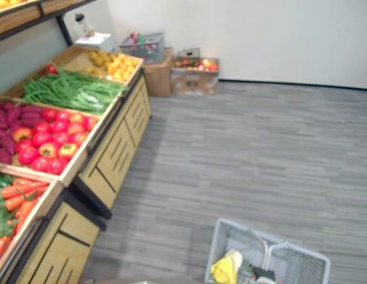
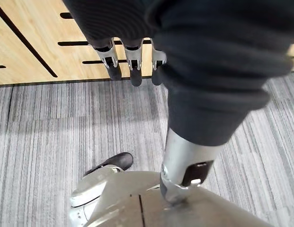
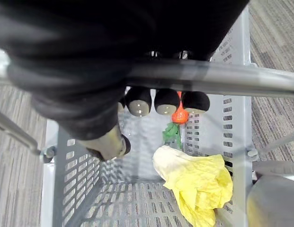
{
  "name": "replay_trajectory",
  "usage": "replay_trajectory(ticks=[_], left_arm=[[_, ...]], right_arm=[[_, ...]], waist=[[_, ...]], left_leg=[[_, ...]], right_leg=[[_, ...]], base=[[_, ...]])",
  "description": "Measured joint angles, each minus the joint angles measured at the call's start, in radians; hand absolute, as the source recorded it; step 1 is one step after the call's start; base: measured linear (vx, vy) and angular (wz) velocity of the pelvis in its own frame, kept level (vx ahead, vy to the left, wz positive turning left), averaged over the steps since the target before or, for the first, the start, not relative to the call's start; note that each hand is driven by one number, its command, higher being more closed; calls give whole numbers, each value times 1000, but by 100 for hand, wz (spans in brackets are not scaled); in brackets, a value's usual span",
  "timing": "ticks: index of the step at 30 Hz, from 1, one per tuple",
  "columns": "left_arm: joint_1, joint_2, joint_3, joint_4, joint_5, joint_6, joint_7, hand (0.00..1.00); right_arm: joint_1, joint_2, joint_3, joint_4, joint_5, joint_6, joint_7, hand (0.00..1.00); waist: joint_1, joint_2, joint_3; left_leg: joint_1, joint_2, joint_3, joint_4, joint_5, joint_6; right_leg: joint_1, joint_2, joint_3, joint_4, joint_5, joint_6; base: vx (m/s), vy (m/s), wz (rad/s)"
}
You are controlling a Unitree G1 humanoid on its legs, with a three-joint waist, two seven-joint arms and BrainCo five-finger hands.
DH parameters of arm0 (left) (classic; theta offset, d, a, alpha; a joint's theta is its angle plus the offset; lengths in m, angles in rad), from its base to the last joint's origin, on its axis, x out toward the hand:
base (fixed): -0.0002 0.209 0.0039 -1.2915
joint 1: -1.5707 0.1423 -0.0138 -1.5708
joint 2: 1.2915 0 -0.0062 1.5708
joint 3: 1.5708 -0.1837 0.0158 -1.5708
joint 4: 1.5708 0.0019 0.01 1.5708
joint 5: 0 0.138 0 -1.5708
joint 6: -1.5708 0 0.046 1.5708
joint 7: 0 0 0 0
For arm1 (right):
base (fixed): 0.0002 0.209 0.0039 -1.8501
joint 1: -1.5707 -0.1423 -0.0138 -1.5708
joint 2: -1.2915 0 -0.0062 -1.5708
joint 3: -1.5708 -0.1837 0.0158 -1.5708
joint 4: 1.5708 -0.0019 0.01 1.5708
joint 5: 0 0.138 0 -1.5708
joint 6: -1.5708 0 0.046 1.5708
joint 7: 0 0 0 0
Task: Pick vegetable in the basket
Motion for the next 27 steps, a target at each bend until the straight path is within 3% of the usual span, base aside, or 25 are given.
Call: replay_trajectory(ticks=[7,15,27], left_arm=[[9,-32,53,1,-120,5,36,0],[8,-42,49,9,-170,4,60,0],[3,-41,49,31,-251,3,62,0]], right_arm=[[3,19,-50,4,3,1,0,100],[4,25,-54,26,12,-7,9,100],[3,34,53,34,21,-15,21,100]], waist=[[-2,0,1],[-2,-4,0],[-1,-17,3]], left_leg=[[2,-4,-2,-2,0,1],[0,-6,-23,-2,1,2],[1,-6,-24,-3,1,2]], right_leg=[[5,-5,-8,0,-3,1],[8,-8,-28,0,-5,4],[18,-8,-30,0,-6,4]], base=[[-4,0,0],[3,2,5],[2,0,0]])
